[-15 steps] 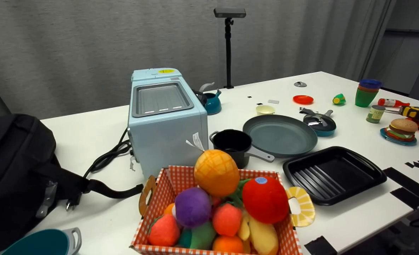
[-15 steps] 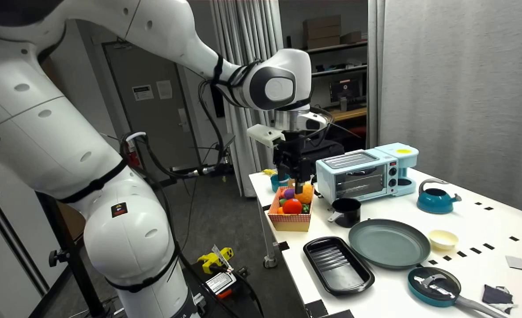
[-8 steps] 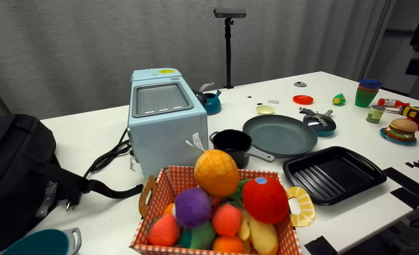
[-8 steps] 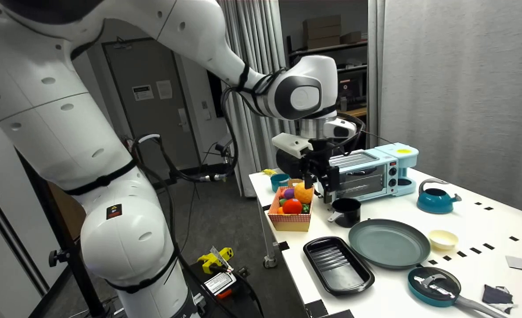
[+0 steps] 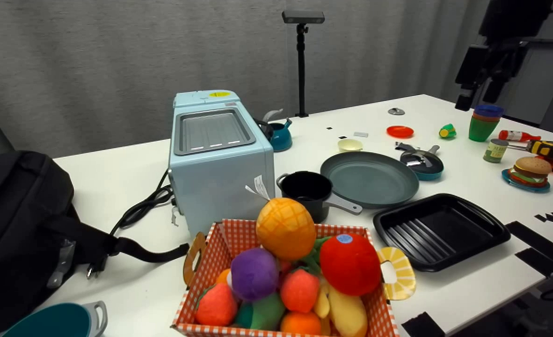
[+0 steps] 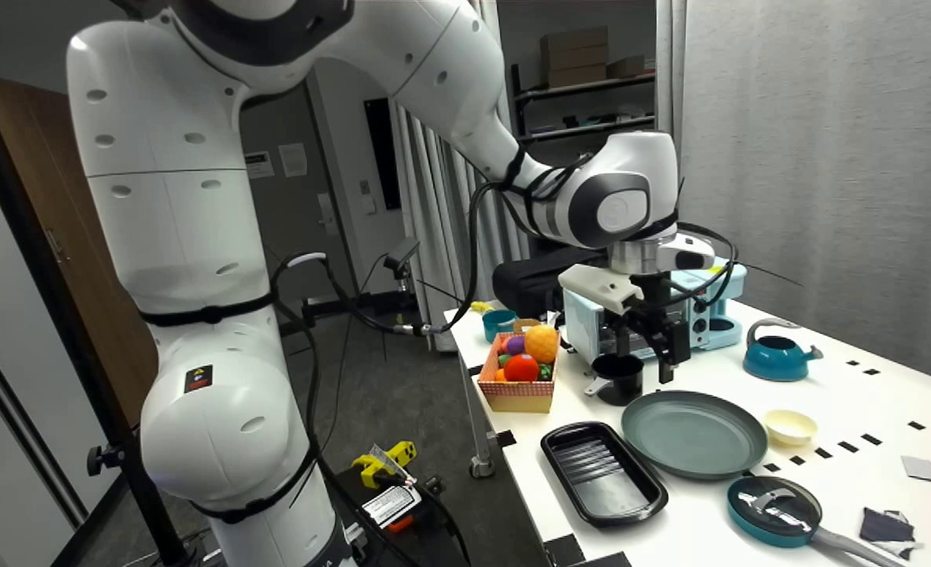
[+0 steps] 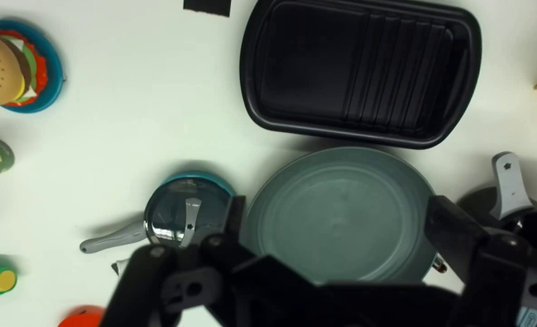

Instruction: Move the lid from the blue pan to the black pot

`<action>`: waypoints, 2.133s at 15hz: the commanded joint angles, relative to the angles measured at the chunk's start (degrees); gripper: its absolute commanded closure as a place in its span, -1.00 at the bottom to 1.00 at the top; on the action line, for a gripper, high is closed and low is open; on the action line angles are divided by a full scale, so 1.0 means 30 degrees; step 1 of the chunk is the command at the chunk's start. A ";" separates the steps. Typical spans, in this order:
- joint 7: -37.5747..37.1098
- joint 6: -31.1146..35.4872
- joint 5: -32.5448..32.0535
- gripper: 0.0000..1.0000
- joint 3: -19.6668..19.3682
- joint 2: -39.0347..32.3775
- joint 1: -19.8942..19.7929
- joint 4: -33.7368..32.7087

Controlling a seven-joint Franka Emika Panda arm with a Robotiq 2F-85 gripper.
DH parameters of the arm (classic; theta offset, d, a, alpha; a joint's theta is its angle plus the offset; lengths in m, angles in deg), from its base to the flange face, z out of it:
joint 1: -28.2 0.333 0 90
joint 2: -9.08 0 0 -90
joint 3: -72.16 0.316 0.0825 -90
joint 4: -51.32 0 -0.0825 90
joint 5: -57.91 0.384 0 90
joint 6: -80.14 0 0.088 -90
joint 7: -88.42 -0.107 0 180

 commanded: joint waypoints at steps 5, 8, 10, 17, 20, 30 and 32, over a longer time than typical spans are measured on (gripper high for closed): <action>-0.0049 0.0300 -0.0429 -1.00 -0.0097 -0.2306 -0.0048 -0.2234; -0.0048 0.0299 -0.0428 -1.00 -0.0084 -0.2232 -0.0042 -0.2137; -0.0048 0.0299 -0.0428 -1.00 -0.0083 -0.2227 -0.0041 -0.2130; -0.0363 0.0750 -0.0924 -1.00 -0.0261 -0.2572 0.0021 -0.2295; -0.0414 0.0381 -0.1651 -1.00 -0.0506 -0.3409 0.0040 -0.2918; -0.0551 0.1569 -0.3162 -1.00 -0.1348 -0.7466 -0.0078 -0.5696; -0.0387 0.1817 -0.2846 -1.00 -0.1370 -0.8304 -0.0234 -0.6437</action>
